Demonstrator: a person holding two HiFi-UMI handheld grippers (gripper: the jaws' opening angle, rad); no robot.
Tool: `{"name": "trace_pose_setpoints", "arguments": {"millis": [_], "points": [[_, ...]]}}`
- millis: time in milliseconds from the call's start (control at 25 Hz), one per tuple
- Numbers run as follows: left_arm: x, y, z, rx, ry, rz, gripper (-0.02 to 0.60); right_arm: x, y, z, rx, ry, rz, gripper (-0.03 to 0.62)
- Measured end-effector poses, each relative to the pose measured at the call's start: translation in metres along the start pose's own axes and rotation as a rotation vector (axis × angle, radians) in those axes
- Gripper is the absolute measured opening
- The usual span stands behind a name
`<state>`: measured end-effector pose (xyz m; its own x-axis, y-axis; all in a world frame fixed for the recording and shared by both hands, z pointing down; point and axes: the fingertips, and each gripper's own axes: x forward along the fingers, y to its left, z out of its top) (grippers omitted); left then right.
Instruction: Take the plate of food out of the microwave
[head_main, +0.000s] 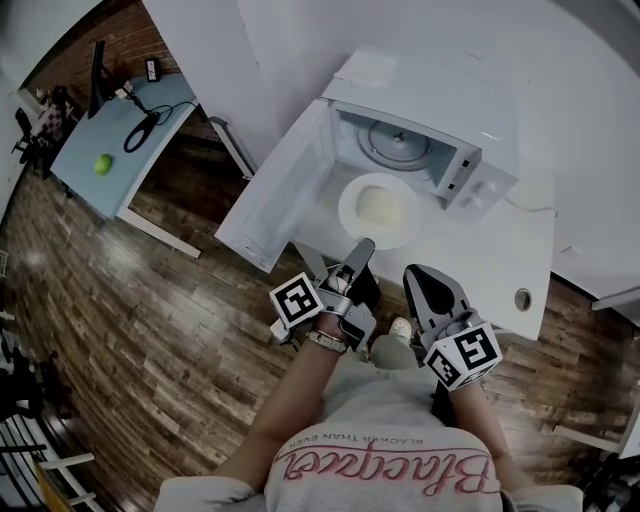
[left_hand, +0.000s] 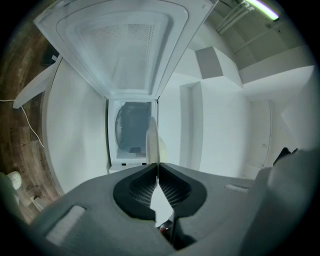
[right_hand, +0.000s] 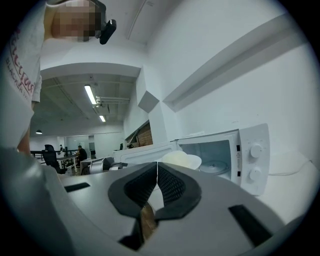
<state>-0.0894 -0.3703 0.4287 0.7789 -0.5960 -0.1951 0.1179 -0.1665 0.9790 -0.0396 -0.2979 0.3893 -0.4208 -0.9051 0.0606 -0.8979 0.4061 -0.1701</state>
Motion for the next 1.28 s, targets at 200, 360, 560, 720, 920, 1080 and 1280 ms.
{"name": "trace_pose_setpoints", "arguments": {"millis": [200, 360, 560, 720, 920, 1080, 1280], "points": [[0.001, -0.002, -0.003, 0.001, -0.008, -0.003, 0.015, -0.004, -0.003, 0.006, -0.034, -0.003, 0.003, 0.012], [0.005, -0.005, -0.004, -0.003, -0.017, -0.011, 0.015, -0.008, -0.009, 0.01, -0.048, -0.01, 0.0, 0.012], [0.013, -0.007, -0.004, -0.004, -0.041, -0.015, 0.015, -0.008, -0.019, 0.019, -0.069, -0.019, 0.018, 0.012], [0.021, -0.017, -0.005, 0.004, -0.044, -0.018, 0.015, -0.005, -0.027, 0.031, -0.091, -0.033, 0.027, 0.012], [0.032, -0.03, -0.009, 0.014, -0.039, -0.005, 0.015, -0.006, -0.04, 0.046, -0.1, -0.05, 0.023, 0.012], [0.039, -0.042, -0.013, 0.013, -0.03, -0.012, 0.015, -0.008, -0.048, 0.055, -0.113, -0.052, 0.007, 0.012], [0.052, -0.054, -0.018, 0.022, -0.004, -0.004, 0.015, -0.009, -0.062, 0.067, -0.136, -0.048, -0.033, 0.012]]}}
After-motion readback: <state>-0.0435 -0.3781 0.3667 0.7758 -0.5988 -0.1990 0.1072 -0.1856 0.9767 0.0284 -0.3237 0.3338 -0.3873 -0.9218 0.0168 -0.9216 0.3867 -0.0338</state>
